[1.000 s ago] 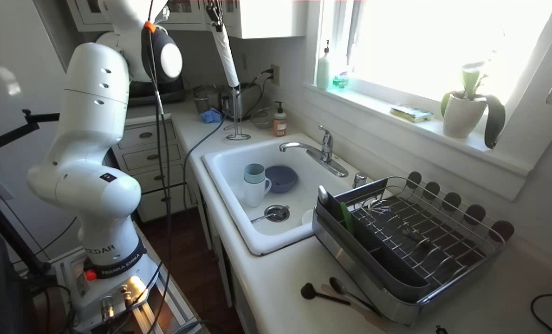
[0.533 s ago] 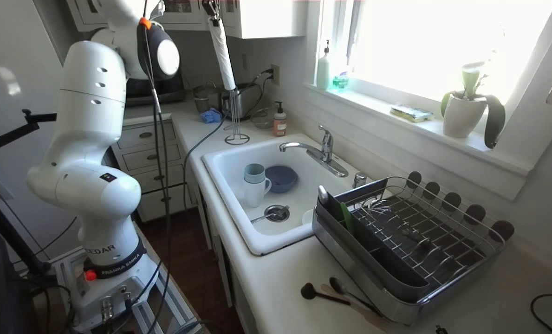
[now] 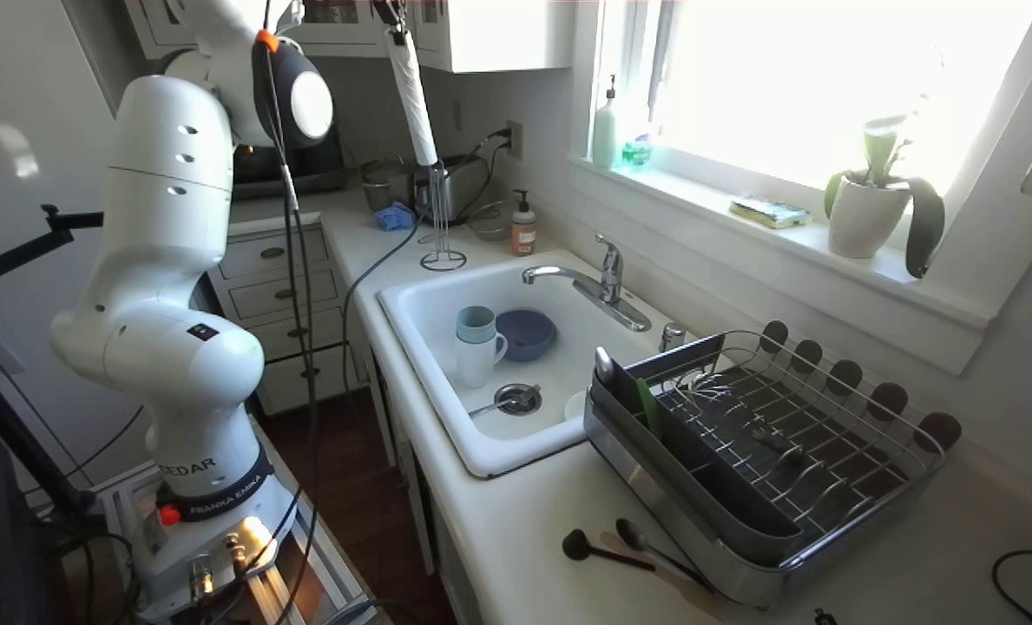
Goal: Put the paper towel roll on the silver stand.
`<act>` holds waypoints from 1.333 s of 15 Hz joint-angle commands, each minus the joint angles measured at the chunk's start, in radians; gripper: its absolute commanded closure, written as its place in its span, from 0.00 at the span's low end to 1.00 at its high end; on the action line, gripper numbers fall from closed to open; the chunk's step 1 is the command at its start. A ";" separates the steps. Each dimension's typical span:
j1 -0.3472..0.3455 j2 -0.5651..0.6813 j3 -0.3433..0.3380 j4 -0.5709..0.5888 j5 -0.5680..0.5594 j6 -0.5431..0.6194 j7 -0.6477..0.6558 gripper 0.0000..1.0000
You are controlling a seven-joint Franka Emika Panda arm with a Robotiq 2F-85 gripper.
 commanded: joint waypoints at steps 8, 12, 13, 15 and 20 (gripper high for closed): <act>-0.002 -0.009 -0.002 -0.010 -0.013 0.010 0.021 1.00; -0.002 -0.004 -0.004 -0.006 -0.016 0.026 0.021 1.00; 0.000 -0.002 -0.005 -0.004 -0.019 0.034 0.018 1.00; 0.003 0.001 -0.006 -0.003 -0.025 0.054 0.014 1.00; -0.001 0.006 -0.004 -0.011 -0.018 0.059 0.014 1.00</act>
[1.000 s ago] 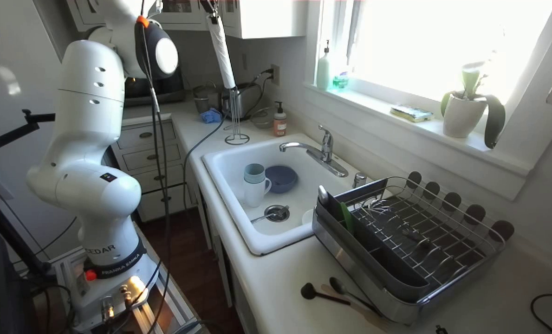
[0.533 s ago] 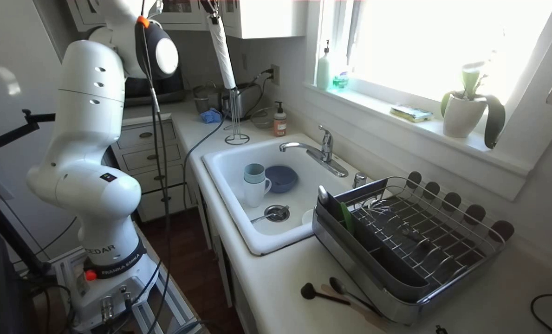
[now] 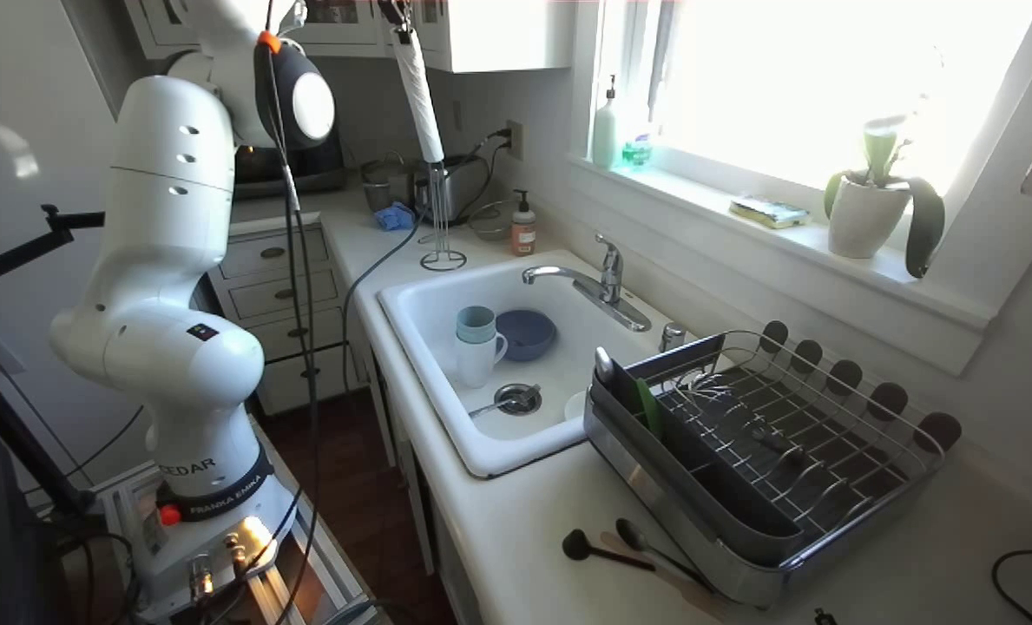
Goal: Put the paper towel roll on the silver stand.
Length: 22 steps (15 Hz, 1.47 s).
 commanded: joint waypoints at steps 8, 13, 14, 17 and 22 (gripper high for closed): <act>-0.008 0.021 0.005 -0.016 0.003 0.015 0.006 1.00; -0.007 0.031 0.006 -0.020 0.001 0.007 -0.015 0.73; -0.006 0.033 0.005 -0.019 0.000 0.009 -0.019 0.67; -0.005 0.034 0.006 -0.017 0.000 0.011 -0.032 0.47; -0.003 0.033 0.006 -0.017 0.000 0.011 -0.054 0.12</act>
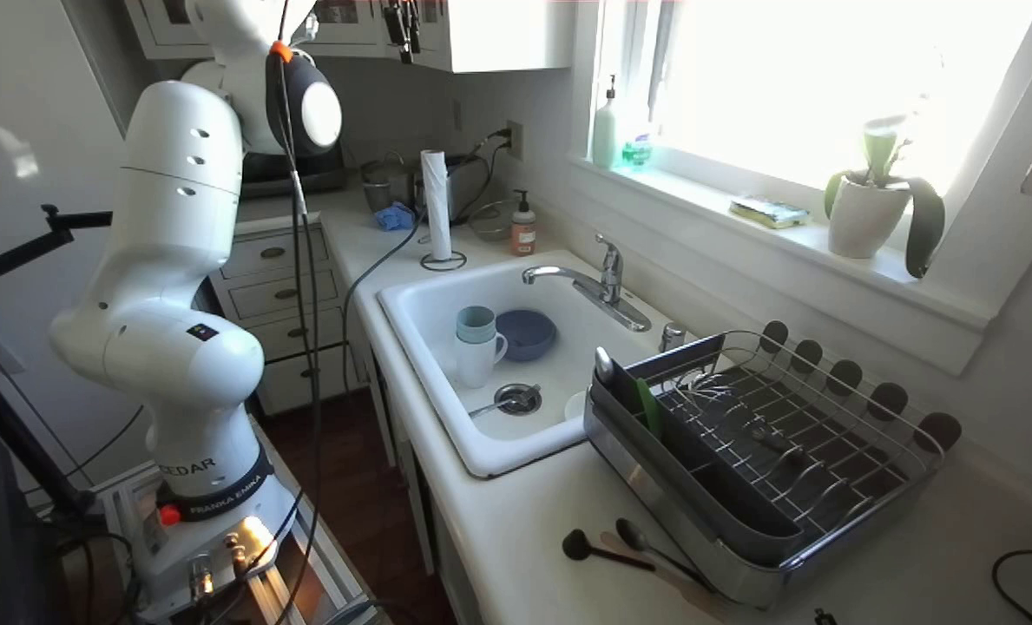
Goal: Put the paper towel roll on the silver stand.
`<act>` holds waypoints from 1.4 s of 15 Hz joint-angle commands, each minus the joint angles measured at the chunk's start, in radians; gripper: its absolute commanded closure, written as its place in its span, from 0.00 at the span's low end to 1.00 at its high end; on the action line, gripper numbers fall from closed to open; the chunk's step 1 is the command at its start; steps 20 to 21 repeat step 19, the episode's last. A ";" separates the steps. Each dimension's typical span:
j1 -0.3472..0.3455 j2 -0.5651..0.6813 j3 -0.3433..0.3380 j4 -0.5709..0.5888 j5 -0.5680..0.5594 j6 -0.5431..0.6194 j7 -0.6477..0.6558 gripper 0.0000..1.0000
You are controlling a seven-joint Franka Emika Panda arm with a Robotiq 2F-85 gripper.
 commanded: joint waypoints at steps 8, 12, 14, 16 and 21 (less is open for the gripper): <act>0.031 -0.093 0.052 -0.055 0.026 -0.341 -0.103 0.00; 0.077 -0.184 0.034 -0.178 -0.075 -0.427 -0.294 0.00; 0.109 -0.176 0.027 -0.142 -0.161 -0.446 -0.411 0.00; 0.100 -0.129 0.032 -0.073 -0.134 -0.446 -0.366 0.00; 0.119 -0.138 0.024 -0.072 -0.180 -0.446 -0.436 0.00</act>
